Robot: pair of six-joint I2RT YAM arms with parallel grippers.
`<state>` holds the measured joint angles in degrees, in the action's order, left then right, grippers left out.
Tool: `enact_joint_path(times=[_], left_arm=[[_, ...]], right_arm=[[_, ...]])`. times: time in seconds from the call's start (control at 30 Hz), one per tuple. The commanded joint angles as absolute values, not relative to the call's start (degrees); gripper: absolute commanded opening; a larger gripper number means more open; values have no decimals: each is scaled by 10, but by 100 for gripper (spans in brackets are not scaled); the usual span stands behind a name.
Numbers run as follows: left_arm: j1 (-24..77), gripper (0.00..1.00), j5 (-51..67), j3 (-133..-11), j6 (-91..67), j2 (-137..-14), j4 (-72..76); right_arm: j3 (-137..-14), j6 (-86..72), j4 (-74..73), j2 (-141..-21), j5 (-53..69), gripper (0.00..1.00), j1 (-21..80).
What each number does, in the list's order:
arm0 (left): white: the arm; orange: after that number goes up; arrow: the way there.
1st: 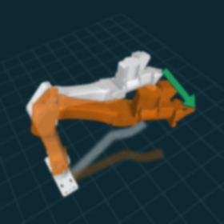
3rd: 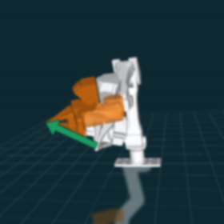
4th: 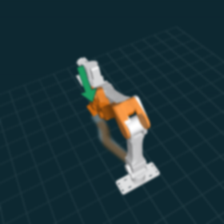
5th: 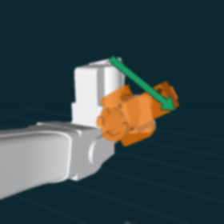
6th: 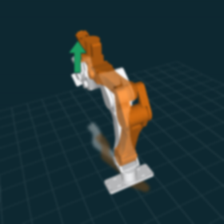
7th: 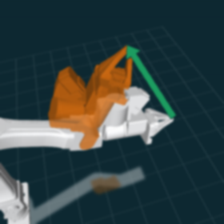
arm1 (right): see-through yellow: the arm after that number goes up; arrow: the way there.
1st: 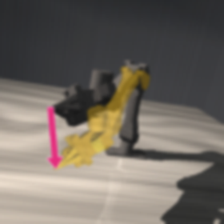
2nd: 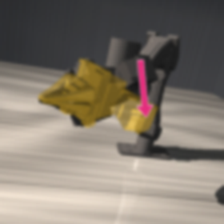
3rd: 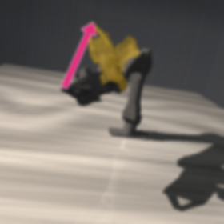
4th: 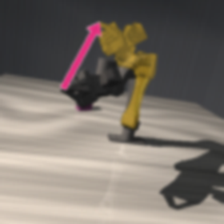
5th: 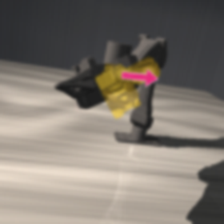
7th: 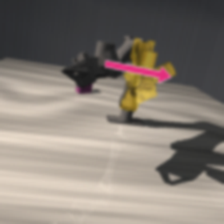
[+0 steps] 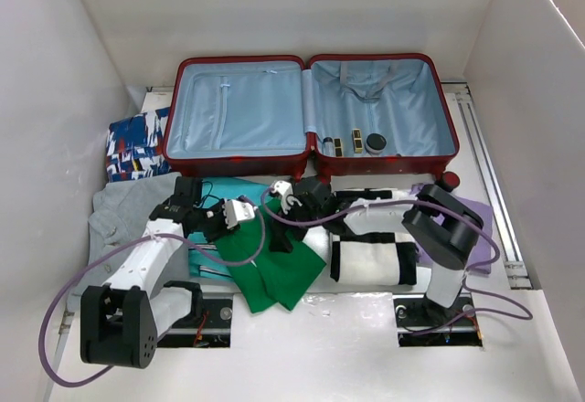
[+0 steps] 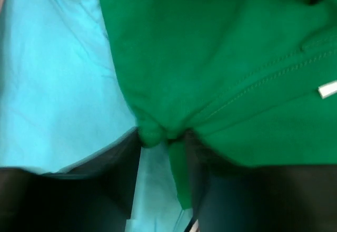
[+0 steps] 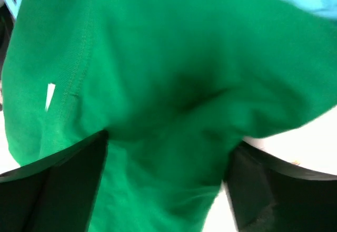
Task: Pack the luggage
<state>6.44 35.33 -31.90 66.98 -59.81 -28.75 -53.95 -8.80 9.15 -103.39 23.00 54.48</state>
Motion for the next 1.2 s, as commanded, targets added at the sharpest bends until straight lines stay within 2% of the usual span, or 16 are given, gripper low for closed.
enact_joint_path(times=[0.0, 0.07, 0.1, 0.13, 0.2, 0.27, 0.3, 0.33, 0.37, 0.4, 0.63, 1.0, 1.07, 1.1, 1.13, 1.17], left_arm=[[67, 24, 356, -316, 682, -602, -276], [67, 9, 349, -316, 681, -602, -276], [67, 6, 343, -316, 675, -602, -269], [67, 6, 337, -316, 667, -594, -258], [67, 5, 330, -322, 662, -585, -252], [67, 0, 324, -328, 657, -577, -245], [67, 0, 324, -328, 657, -577, -245], [67, 0, 324, -328, 657, -577, -245], [67, 0, 324, -333, 657, -577, -245], [67, 0, 324, -333, 657, -577, -254], [67, 0, 280, -358, 695, -554, -296], [67, 0, 273, -359, 706, -536, -303], [67, 0, 273, -354, 706, -536, -303], [67, 0, 273, -348, 706, -536, -303], [67, 0, 266, -348, 706, -536, -303], [67, 0, 266, -348, 701, -536, -303]], right_arm=[[-524, -87, 171, -1074, 329, 84, 521], [-511, -98, 184, -1079, 351, 61, 507], [-501, -98, 192, -1071, 351, 39, 507], [-491, -108, 200, -1062, 351, 28, 507], [-462, -119, 216, -1029, 351, 19, 502], [-448, -120, 222, -1010, 356, 19, 502], [-443, -125, 228, -1004, 366, 22, 497], [-443, -125, 229, -1004, 377, 59, 497], [-443, -131, 229, -1004, 395, 81, 491], [-443, -131, 229, -1004, 403, 100, 491], [-408, -148, 229, -970, 358, 100, 470], [-430, -200, 320, -1089, 391, 100, 469], [-435, -200, 320, -1100, 396, 93, 475], [-440, -200, 320, -1107, 406, 86, 475], [-446, -208, 326, -1114, 412, 68, 475], [-446, -214, 332, -1120, 418, 58, 475]])
